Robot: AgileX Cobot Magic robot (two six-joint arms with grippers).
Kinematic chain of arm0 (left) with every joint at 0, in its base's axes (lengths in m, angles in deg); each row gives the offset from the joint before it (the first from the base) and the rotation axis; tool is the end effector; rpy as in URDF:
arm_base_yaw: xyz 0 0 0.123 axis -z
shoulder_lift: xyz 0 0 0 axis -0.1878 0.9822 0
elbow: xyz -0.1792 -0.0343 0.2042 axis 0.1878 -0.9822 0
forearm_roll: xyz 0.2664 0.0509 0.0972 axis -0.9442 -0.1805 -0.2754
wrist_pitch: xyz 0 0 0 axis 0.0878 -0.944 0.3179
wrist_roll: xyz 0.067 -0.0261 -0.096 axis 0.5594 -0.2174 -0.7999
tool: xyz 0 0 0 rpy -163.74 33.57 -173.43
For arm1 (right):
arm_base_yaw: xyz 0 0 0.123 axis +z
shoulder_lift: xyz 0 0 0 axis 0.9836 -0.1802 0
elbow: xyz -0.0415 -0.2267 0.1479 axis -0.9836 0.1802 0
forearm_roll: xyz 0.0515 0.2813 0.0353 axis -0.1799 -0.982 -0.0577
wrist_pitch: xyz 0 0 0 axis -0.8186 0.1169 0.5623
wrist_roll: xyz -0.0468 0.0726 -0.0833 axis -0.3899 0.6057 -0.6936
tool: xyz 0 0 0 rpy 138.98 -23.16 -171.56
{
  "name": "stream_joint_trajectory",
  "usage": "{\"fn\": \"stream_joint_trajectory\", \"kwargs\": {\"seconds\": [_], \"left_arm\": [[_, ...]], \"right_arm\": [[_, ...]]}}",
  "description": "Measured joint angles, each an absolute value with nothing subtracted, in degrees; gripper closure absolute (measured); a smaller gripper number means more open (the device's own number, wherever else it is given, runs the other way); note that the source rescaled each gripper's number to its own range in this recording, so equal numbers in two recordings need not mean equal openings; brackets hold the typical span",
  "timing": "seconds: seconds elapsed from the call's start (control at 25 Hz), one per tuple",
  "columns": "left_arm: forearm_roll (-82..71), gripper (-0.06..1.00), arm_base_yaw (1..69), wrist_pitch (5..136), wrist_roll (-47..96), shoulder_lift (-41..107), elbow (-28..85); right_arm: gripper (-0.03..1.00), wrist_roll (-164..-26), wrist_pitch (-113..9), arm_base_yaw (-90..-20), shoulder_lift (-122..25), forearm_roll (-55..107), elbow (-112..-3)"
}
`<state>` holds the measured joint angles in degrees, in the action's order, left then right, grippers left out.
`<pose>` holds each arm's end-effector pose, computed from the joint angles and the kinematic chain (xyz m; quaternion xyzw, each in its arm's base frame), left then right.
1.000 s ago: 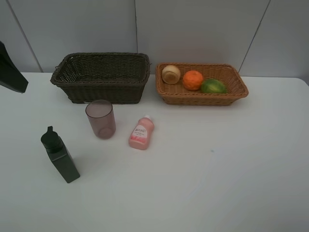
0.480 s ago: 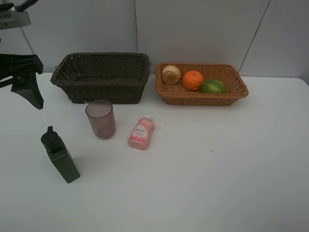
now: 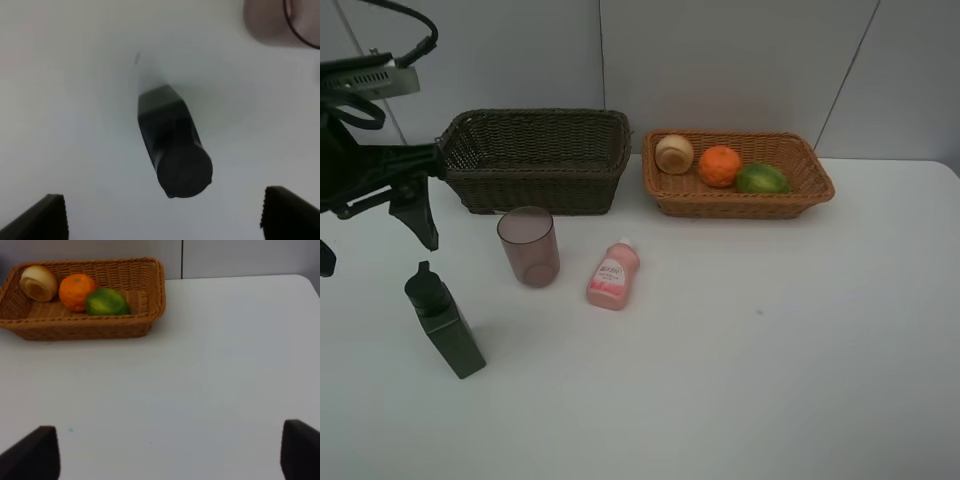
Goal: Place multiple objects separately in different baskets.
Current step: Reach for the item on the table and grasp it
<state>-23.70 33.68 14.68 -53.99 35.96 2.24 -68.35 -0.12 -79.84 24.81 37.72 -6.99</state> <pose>0.2590 -0.1006 0.2089 -0.1744 0.9780 -0.0317 0.1100 0.0611 -0.0066 0.2891 0.0286 0.8462 -0.0151 0.5319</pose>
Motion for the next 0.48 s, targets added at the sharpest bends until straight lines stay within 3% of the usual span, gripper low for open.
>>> {"fn": "stream_joint_trajectory", "kwargs": {"seconds": [0.48], "left_arm": [[-23.66, -0.06, 33.68, 28.19, -58.04, 36.28, -6.97]], "right_arm": [[0.07, -68.35, -0.17, -79.84, 24.81, 37.72, -6.99]]}}
